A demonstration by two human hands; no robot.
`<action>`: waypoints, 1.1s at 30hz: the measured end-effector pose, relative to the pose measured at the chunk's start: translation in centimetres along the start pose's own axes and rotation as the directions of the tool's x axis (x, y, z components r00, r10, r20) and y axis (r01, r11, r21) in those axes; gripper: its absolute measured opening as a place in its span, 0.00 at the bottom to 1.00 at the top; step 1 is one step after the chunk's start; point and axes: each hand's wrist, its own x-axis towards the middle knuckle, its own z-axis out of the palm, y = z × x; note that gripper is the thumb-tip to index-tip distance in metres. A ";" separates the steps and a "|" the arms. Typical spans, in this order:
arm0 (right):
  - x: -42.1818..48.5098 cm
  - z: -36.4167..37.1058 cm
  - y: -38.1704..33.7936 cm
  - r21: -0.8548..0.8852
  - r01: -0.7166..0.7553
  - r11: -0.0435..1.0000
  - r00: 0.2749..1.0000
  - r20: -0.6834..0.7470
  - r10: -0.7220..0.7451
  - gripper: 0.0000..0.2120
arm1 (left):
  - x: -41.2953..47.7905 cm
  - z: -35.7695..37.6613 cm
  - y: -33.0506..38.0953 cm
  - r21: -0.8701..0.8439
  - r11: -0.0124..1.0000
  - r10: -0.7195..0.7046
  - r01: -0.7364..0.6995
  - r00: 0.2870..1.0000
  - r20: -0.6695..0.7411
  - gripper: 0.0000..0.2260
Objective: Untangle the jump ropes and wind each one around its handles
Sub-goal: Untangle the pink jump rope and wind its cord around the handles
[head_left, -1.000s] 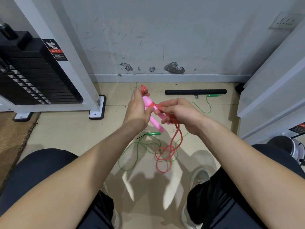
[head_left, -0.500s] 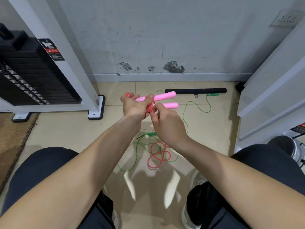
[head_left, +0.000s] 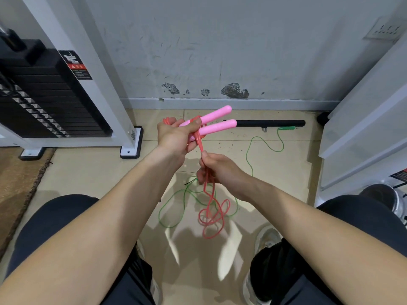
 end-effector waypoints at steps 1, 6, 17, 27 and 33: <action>0.2 -0.4 0.3 -0.009 0.032 0.999 0.999 0.002 -0.032 0.17 | 0.0 -0.1 0.2 -0.016 1.000 -0.009 0.009 1.000 0.009 0.25; 1.1 -2.6 0.5 -0.066 0.183 0.981 0.961 -0.201 -0.193 0.11 | 0.1 -0.6 0.9 -0.031 1.000 0.001 0.000 1.000 0.029 0.24; 0.9 -3.2 0.1 -0.057 0.079 0.995 0.994 0.076 -0.075 0.20 | -0.7 -1.7 3.4 -0.012 0.994 -0.105 0.112 0.957 0.269 0.21; 1.7 -6.2 0.3 -0.316 0.010 0.949 0.990 -0.132 -0.054 0.11 | -1.8 -1.8 2.5 0.639 0.577 -0.067 -0.508 0.751 0.657 0.32; 1.5 -6.4 -0.6 -0.355 0.065 0.933 0.994 -0.063 -0.093 0.05 | -1.1 -2.1 2.8 0.701 0.314 -0.070 -0.640 0.720 0.690 0.35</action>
